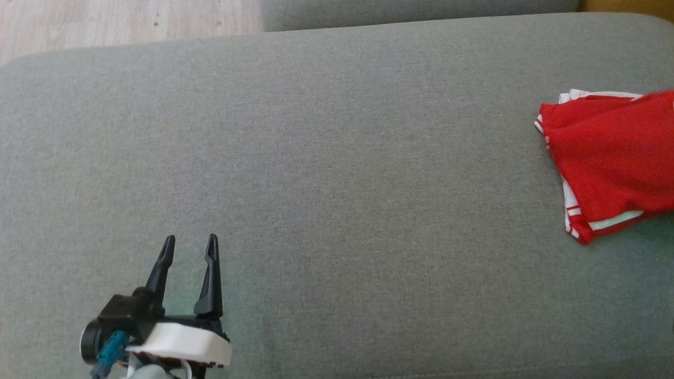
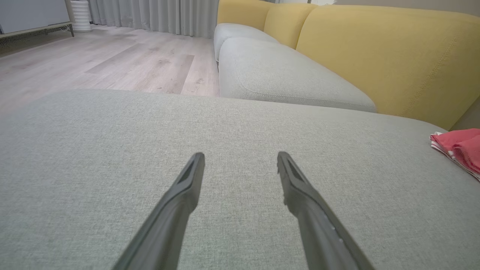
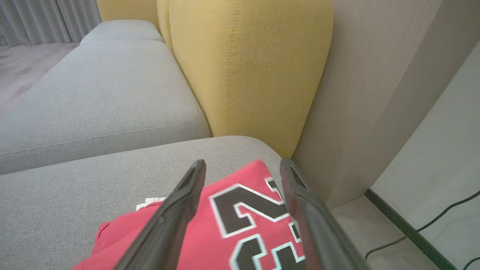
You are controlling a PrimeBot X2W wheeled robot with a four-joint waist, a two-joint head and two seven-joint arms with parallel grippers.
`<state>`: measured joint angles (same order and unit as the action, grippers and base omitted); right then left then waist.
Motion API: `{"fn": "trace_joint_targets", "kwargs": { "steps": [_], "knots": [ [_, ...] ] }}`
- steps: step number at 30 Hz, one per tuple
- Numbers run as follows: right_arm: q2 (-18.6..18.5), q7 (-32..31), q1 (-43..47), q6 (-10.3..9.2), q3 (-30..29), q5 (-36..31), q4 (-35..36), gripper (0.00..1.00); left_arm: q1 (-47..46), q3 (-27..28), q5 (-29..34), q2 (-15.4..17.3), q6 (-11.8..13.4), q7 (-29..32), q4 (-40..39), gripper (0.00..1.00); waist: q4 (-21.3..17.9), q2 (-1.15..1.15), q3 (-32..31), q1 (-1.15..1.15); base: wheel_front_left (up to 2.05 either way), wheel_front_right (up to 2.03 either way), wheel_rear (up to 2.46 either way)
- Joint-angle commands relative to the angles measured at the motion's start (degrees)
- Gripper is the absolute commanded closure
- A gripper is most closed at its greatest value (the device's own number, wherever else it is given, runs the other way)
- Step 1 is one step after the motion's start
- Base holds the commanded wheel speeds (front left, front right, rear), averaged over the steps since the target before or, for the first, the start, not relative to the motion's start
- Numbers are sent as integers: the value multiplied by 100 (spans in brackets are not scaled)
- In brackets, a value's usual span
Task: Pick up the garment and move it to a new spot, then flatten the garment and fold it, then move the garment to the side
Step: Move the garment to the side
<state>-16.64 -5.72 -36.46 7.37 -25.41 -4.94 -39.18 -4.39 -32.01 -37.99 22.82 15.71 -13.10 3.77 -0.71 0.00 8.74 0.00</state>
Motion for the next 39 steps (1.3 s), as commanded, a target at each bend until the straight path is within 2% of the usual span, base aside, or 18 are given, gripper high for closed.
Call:
{"fn": "trace_joint_targets", "kwargs": {
  "steps": [1, 9, 17, 21, 29, 34, 39],
  "knots": [
    [4, 152, -154, 12, 73, -87, 171, 0, -204, 173, -6, 138, 40, 8, -155, 0, -34, 0, -42, 0, 0, 0, 0],
    [234, 378, 64, 12, 566, 77, 417, 0, -152, 180, -37, 158, 68, 16, -164, 0, -183, 0, -278, 0, 0, 0, 0],
    [583, 626, 794, 12, 1346, 628, 1322, 0, 18, 272, -216, 45, 73, -40, -84, 0, -181, 0, -784, 0, 0, 0, 0],
    [901, 699, 1448, 12, 1596, 814, 1903, 0, 230, 345, -310, 1, 118, -74, 6, 0, -60, 0, -1036, 0, 0, 0, 0],
    [1337, 1022, 2963, 12, 1974, 974, 2889, 0, 615, 457, -447, -97, 46, -140, 172, 0, 320, 0, -1368, 0, 0, 0, 0],
    [1373, 1183, 3671, 12, 2296, 1435, 3075, 0, 776, 531, -432, -27, -68, -162, 207, 0, 484, 0, -1486, 0, 0, 0, 0],
    [1374, 1314, 4080, 12, 2611, 1696, 3016, 0, 849, 655, -355, 46, -80, -175, 215, 0, 587, 0, -1561, 0, 0, 0, 0]
  ]
}}
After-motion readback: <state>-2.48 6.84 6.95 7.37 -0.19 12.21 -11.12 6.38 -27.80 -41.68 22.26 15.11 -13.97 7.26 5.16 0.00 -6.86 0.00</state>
